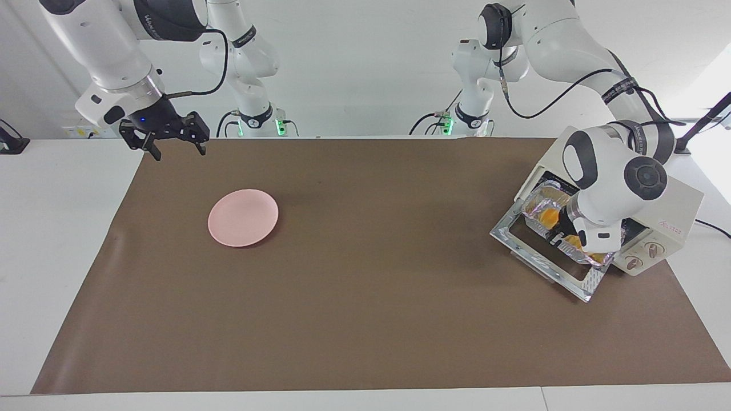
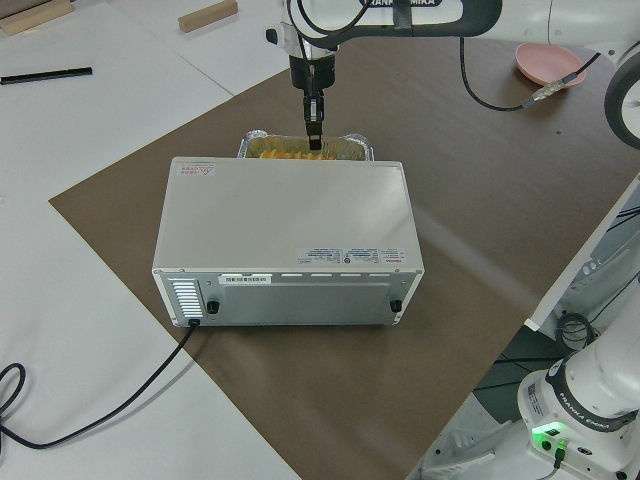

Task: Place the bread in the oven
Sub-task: 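Carry the foil tray with the left gripper into the oven, then release the tray inside the oven and raise the left gripper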

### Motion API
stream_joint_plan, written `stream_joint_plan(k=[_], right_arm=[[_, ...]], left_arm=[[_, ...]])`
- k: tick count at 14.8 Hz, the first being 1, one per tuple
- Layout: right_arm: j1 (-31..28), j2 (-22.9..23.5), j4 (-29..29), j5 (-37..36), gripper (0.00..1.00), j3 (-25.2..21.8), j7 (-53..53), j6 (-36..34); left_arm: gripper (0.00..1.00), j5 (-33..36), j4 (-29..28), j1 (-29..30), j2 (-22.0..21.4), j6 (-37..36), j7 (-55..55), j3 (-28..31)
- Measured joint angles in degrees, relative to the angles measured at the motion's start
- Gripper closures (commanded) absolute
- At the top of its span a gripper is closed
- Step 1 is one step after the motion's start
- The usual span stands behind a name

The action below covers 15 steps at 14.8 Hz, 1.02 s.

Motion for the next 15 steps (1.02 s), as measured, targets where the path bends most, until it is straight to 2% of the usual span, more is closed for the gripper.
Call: stream_joint_plan(k=[9,15], right_arm=[[0.00,0.00,0.00,0.00,0.00,0.00,0.00,0.00],[0.00,0.00,0.00,0.00,0.00,0.00,0.00,0.00]], left_arm=[[1.00,0.03,-0.92,1.68,-0.91,-1.79,0.00,2.20],[1.00,0.03,-4.22,1.82,-1.86,-1.80,0.00,2.50]])
